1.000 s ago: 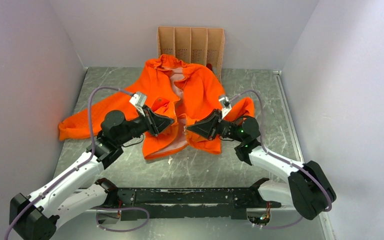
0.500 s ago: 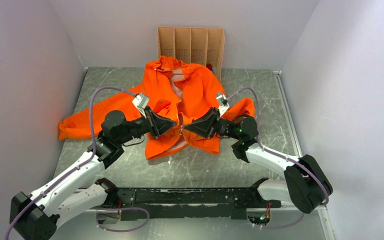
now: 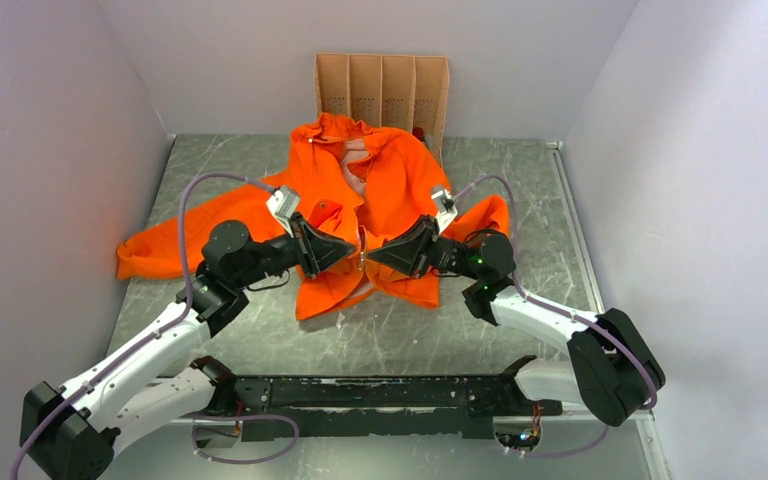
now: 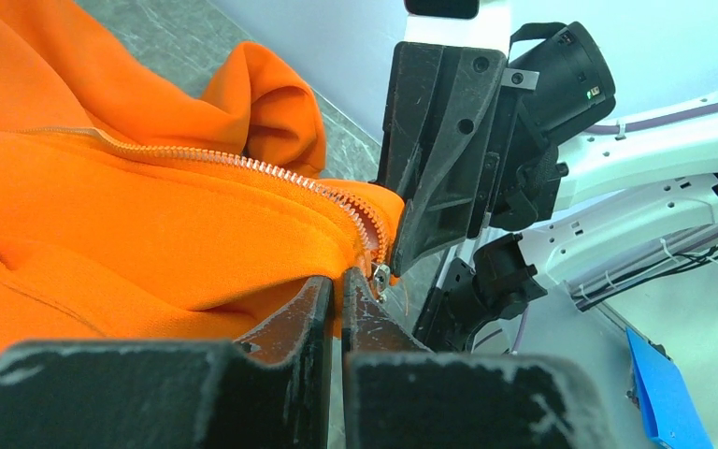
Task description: Zip up the jacket
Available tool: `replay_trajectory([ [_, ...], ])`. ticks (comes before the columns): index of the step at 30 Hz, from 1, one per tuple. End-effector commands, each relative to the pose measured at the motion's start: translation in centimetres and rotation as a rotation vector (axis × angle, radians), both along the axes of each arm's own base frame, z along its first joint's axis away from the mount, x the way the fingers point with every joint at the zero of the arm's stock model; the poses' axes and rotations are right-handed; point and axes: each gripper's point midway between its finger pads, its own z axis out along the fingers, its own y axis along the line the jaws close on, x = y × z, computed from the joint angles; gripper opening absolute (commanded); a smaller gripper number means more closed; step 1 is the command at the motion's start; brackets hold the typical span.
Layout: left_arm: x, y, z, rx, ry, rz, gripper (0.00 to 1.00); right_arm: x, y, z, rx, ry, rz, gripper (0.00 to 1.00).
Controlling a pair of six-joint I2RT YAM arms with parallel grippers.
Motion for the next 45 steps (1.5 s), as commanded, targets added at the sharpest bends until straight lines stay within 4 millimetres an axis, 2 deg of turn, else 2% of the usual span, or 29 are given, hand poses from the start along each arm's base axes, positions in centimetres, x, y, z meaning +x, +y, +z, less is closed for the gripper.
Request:
replay_trajectory([
  [1, -0.6, -0.3, 2.0, -0.040, -0.088, -0.046, 0.08, 0.1, 0.2, 1.7, 0.036, -0.047, -0.005, 0.00],
  [17, -0.6, -0.3, 1.9, -0.036, -0.090, -0.050, 0.08, 0.5, 0.2, 1.6, 0.032, -0.036, -0.027, 0.00],
  [45, -0.3, -1.1, -0.7, 0.053, -0.052, -0.058, 0.08, 1.4, 0.1, 3.1, 0.046, -0.054, -0.083, 0.00],
])
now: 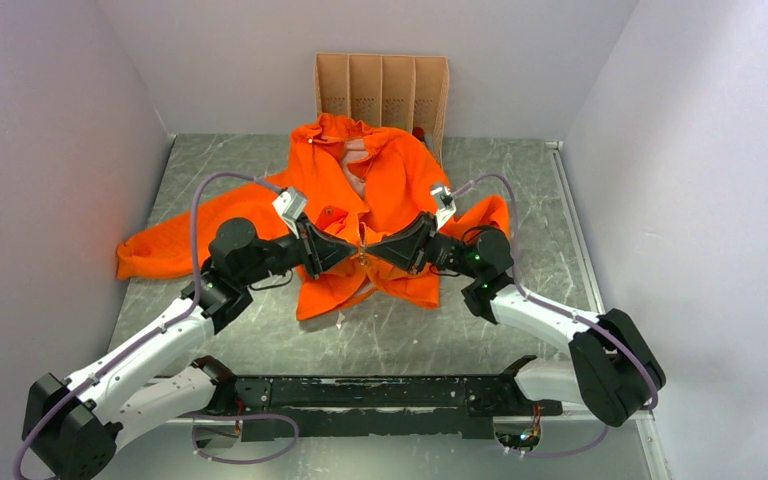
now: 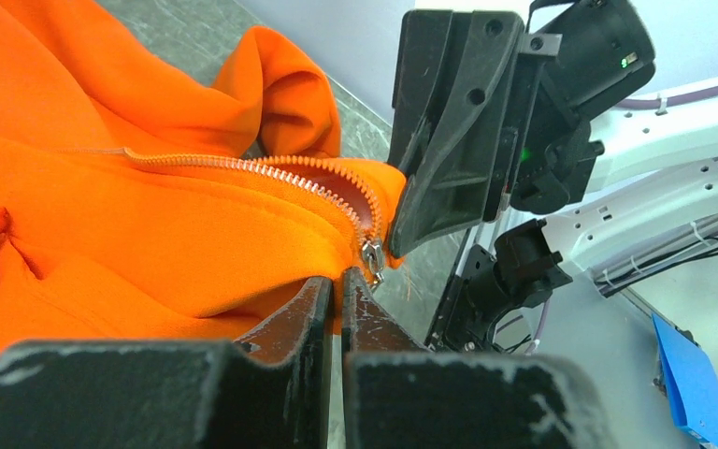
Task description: Zip up the jacket
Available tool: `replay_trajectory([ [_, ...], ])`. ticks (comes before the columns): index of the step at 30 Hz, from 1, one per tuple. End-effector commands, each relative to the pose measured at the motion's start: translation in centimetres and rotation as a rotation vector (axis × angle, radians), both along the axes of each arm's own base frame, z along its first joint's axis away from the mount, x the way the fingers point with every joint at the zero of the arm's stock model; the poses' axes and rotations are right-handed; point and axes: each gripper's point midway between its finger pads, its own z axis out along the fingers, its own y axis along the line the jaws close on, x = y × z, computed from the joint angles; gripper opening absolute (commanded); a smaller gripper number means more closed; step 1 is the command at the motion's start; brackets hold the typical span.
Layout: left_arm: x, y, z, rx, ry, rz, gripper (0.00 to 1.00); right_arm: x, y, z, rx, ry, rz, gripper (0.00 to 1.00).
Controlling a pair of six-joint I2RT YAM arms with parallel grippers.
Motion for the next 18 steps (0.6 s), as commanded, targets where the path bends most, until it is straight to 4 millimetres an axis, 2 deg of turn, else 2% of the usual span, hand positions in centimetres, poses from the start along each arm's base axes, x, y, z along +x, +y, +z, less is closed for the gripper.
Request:
replay_trajectory([
  [1, -0.9, -0.8, 0.2, 0.016, -0.030, -0.054, 0.08, 0.3, -0.2, 3.5, 0.058, -0.091, -0.035, 0.00],
  [10, -1.9, -1.4, 0.0, 0.037, -0.043, -0.099, 0.08, 0.7, -0.4, 3.2, 0.027, -0.097, -0.073, 0.00],
  [18, -2.9, -1.6, -1.6, 0.077, 0.005, -0.136, 0.08, 0.9, -0.5, 3.6, 0.012, -0.092, -0.087, 0.00],
])
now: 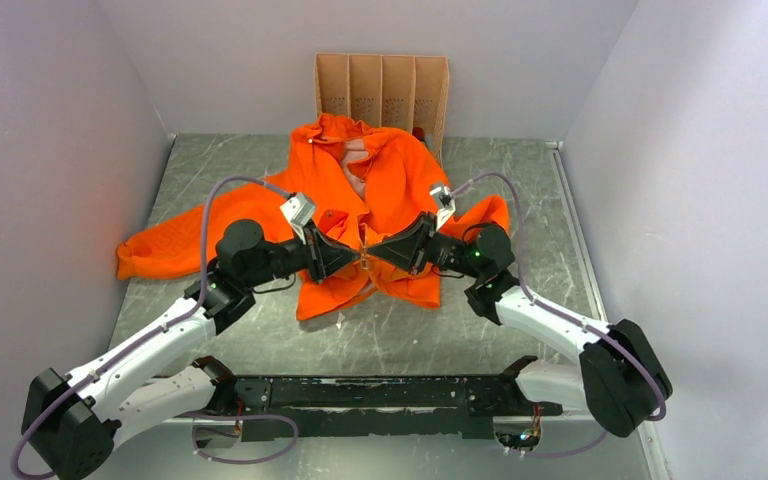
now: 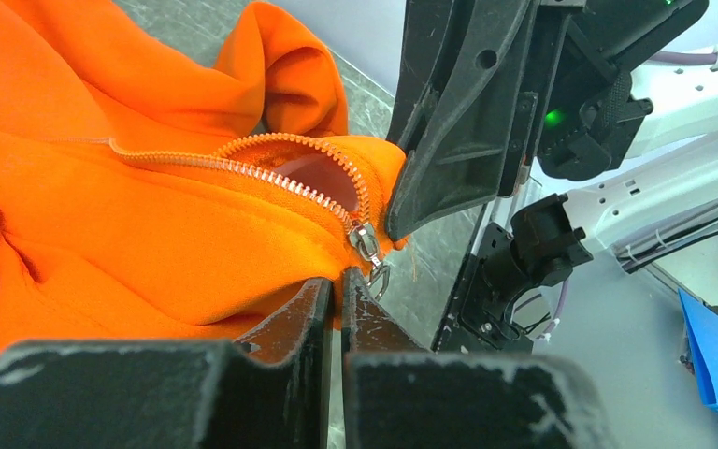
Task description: Zip up the jacket
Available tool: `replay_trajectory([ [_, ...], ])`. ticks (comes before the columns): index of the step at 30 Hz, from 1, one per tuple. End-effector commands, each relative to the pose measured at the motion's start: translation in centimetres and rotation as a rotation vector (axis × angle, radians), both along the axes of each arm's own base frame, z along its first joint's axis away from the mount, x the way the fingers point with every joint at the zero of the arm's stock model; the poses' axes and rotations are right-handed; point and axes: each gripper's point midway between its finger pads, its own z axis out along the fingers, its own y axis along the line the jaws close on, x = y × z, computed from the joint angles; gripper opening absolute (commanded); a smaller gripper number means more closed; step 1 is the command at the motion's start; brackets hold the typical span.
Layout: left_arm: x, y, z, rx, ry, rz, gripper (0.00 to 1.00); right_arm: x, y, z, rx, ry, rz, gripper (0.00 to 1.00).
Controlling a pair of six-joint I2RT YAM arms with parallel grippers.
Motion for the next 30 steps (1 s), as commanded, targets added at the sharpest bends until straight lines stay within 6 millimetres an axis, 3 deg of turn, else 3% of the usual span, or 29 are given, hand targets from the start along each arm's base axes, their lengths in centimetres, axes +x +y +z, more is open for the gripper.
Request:
replay_trajectory([
  [1, -2.4, -0.9, -0.2, 0.014, 0.024, -0.115, 0.08, 0.7, -0.3, 3.5, 0.056, -0.085, -0.058, 0.00],
  [18, -4.9, -1.5, -3.5, 0.010, 0.195, -0.226, 0.08, 0.8, -1.5, 0.1, -0.035, 0.071, -0.134, 0.00],
  [30, -6.2, -2.3, -6.5, 0.012, 0.359, -0.307, 0.08, 1.2, -1.6, -4.6, -0.152, 0.297, -0.166, 0.00],
])
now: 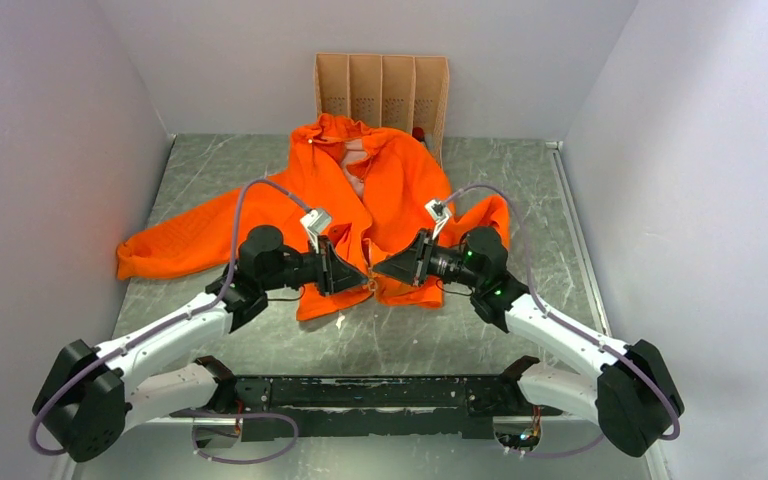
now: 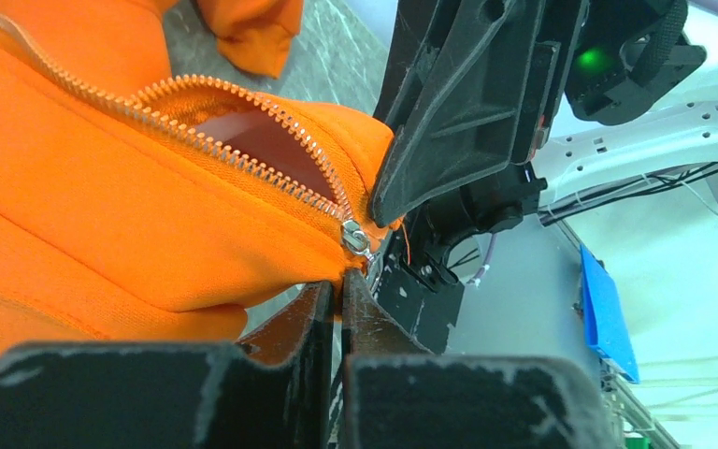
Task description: Zip up the jacket
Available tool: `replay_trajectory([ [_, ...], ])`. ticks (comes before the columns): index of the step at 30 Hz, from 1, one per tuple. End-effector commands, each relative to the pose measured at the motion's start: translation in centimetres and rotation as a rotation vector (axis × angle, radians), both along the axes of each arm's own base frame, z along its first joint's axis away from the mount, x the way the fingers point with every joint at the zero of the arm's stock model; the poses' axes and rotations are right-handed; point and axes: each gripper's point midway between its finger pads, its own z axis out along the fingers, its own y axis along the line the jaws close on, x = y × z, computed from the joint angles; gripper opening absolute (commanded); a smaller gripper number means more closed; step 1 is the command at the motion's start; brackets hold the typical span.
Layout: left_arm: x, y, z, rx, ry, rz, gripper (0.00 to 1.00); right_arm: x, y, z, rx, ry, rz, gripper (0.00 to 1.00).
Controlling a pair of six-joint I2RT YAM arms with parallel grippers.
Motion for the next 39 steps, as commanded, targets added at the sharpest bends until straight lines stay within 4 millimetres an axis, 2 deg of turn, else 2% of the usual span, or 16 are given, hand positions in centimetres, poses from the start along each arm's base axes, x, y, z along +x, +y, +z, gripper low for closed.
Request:
replay_trajectory([
  [1, -4.1, -0.9, -1.5, -0.011, 0.123, -0.192, 0.08, 1.9, -0.5, -0.2, -0.004, 0.035, -0.099, 0.00],
  [7, -4.5, -1.4, -3.1, -0.013, 0.202, -0.229, 0.08, 2.0, -0.6, -3.4, -0.095, 0.146, -0.118, 0.00],
  [14, -4.7, -1.7, -4.0, -0.023, 0.252, -0.248, 0.08, 2.4, -1.0, -5.2, -0.154, 0.198, -0.148, 0.00],
  [23, -5.1, -2.1, -4.9, -0.033, 0.342, -0.306, 0.08, 2.6, -1.5, -5.9, -0.159, 0.233, -0.193, 0.00],
  [31, -5.0, -2.2, -4.5, -0.078, 0.376, -0.316, 0.08, 2.1, -2.3, -6.2, -0.175, 0.239, -0.215, 0.00],
  [39, -5.3, -2.2, -3.6, -0.158, 0.397, -0.360, 0.08, 1.8, -2.9, -6.2, -0.186, 0.248, -0.240, 0.12],
])
